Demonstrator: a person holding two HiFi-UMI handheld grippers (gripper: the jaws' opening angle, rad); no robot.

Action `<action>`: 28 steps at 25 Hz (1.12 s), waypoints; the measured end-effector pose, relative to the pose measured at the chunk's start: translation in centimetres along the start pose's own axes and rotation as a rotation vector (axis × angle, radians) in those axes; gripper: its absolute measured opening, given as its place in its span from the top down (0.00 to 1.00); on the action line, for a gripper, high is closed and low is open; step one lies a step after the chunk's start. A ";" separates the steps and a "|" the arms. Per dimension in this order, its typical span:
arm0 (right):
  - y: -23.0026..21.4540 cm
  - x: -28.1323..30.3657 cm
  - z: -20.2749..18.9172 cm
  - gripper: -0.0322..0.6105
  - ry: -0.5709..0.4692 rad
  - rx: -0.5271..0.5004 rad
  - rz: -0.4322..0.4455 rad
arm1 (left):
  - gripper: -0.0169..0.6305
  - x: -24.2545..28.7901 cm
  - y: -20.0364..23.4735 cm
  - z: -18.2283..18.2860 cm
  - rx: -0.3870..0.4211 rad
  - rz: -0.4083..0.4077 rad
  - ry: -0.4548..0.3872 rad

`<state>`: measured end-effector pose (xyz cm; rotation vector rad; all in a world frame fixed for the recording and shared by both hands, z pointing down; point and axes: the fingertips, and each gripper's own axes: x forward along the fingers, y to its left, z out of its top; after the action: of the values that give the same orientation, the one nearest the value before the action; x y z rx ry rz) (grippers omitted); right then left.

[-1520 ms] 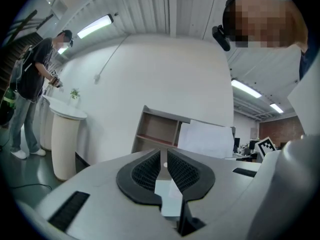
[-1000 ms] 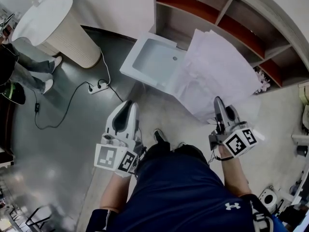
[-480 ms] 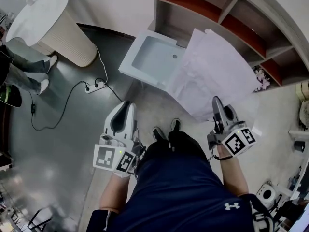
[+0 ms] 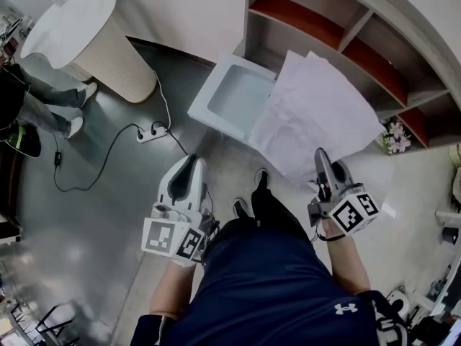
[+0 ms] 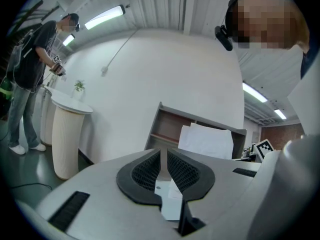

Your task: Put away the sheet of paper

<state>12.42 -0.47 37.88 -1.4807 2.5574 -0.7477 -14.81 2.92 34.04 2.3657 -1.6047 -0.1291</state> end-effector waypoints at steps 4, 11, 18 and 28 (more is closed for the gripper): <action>-0.5 2.5 0.3 0.93 0.022 0.009 0.035 | 0.89 1.8 0.5 0.5 0.004 0.018 0.001; -2.5 6.9 0.3 0.93 0.084 0.018 0.089 | 0.89 6.2 1.1 0.8 0.005 0.053 0.008; -5.3 11.3 -0.1 0.93 0.143 0.049 0.119 | 0.89 10.5 2.0 0.8 0.005 0.092 0.033; -8.5 15.1 -1.2 0.93 0.220 0.058 0.168 | 0.89 13.9 1.9 0.5 0.011 0.156 0.067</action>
<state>10.86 -16.13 45.24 -1.2091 2.7470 -0.9999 -11.36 -10.63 35.24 2.2172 -1.7540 -0.0090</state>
